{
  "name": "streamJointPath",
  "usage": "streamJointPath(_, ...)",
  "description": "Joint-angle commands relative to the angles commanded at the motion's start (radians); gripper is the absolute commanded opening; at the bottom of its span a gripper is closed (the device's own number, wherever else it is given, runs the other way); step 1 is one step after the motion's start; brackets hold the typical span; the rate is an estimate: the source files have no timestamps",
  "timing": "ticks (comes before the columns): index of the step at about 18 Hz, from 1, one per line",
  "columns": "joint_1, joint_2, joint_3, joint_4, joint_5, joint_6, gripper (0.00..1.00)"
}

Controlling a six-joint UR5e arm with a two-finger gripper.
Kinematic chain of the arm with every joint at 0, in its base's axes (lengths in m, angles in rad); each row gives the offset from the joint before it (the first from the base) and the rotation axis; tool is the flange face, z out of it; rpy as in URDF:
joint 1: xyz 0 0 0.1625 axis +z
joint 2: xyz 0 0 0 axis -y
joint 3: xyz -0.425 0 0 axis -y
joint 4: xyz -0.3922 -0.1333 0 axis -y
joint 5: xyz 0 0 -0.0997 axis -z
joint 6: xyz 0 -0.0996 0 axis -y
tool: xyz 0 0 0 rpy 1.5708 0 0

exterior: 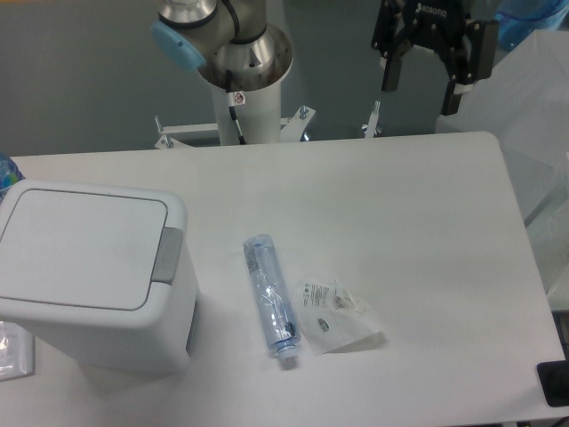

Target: Open the trash can

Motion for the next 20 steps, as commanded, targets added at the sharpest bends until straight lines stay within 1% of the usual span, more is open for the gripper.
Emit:
streamJointPath(4, -0.014, -0.005, 0.018, 0.003, -0.005, -0.020, 1.00)
streamJointPath(6, -0.020, -0.006, 0.015, 0.003, -0.009, -0.102, 1.00)
streamJointPath(8, -0.046, -0.012, 0.021, 0.005, -0.008, -0.213, 1.00)
streamJointPath(9, -0.063, -0.014, 0.023, 0.015, -0.008, -0.280, 1.00)
streamJointPath(12, -0.115, -0.026, 0.018, 0.101, -0.005, -0.480, 1.00)
streamJointPath(13, -0.130, -0.032, 0.018, 0.119, -0.005, -0.527, 1.00)
streamJointPath(17, -0.189, -0.064, 0.021, 0.195, -0.005, -0.650, 1.00)
streamJointPath(18, -0.208, -0.071, 0.021, 0.225, -0.003, -0.707, 1.00)
streamJointPath(20, -0.233, -0.077, 0.018, 0.253, -0.002, -0.779, 1.00)
